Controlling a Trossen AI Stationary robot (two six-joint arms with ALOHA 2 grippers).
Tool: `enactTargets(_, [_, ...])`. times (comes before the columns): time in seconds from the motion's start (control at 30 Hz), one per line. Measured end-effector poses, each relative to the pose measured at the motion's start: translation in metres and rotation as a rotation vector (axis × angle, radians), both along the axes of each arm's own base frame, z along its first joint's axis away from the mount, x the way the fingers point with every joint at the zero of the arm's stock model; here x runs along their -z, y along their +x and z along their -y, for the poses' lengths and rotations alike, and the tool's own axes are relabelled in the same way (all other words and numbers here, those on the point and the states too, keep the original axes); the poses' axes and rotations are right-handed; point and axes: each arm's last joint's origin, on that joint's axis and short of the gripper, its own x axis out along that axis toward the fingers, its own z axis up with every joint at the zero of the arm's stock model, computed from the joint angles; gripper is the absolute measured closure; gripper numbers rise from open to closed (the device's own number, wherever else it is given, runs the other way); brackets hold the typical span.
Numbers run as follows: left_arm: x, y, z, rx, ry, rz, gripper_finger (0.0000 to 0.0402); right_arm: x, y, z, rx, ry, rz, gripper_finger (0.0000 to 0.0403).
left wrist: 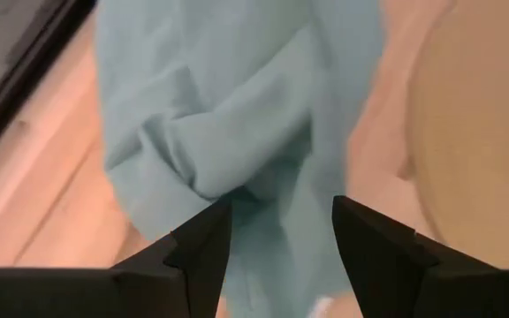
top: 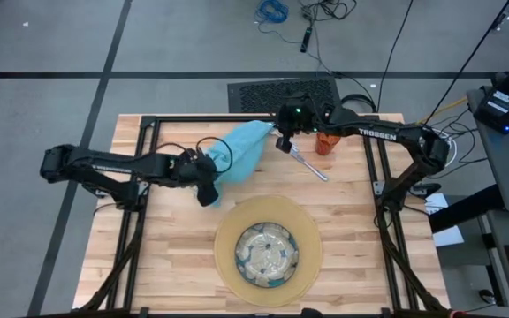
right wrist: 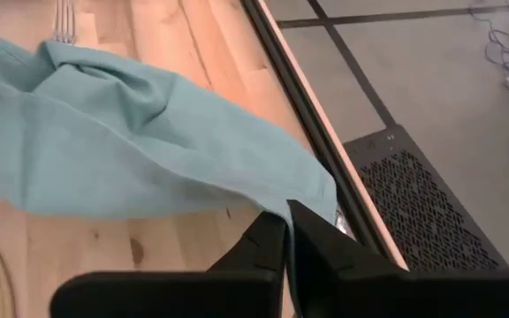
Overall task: Set table place
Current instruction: Fold the blue napkin
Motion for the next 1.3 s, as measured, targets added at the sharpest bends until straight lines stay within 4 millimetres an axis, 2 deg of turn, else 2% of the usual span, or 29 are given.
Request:
enactTargets(0.13, [0.004, -0.002, 0.003, 0.012, -0.052, -0.030, 0.0219, -0.001, 0.000, 0.001, -0.003, -0.002, 0.013, 0.0403])
enactTargets(0.3, [0.014, 0.006, 0.011, 0.037, -0.042, -0.065, 0.0219, -0.001, 0.000, 0.001, -0.008, -0.007, 0.009, 0.0403])
enactTargets(0.8, [0.058, 0.029, 0.013, 0.045, 0.053, -0.254, 0.0219, -0.001, -0.003, 0.008, 0.002, 0.012, 0.027, 0.0403])
enactTargets(0.93, [0.061, 0.029, 0.011, 0.036, 0.110, -0.282, 0.0222, -0.001, -0.004, 0.010, 0.010, 0.013, 0.026, 0.0403])
enactTargets(1.03, [0.058, 0.028, 0.010, 0.035, 0.130, -0.277, 0.0242, -0.001, -0.005, 0.012, 0.016, 0.014, 0.027, 0.0403])
enactTargets(1.3, [0.059, 0.024, 0.004, 0.026, 0.134, -0.328, 0.0336, -0.001, -0.008, 0.016, 0.032, 0.014, 0.027, 0.0403])
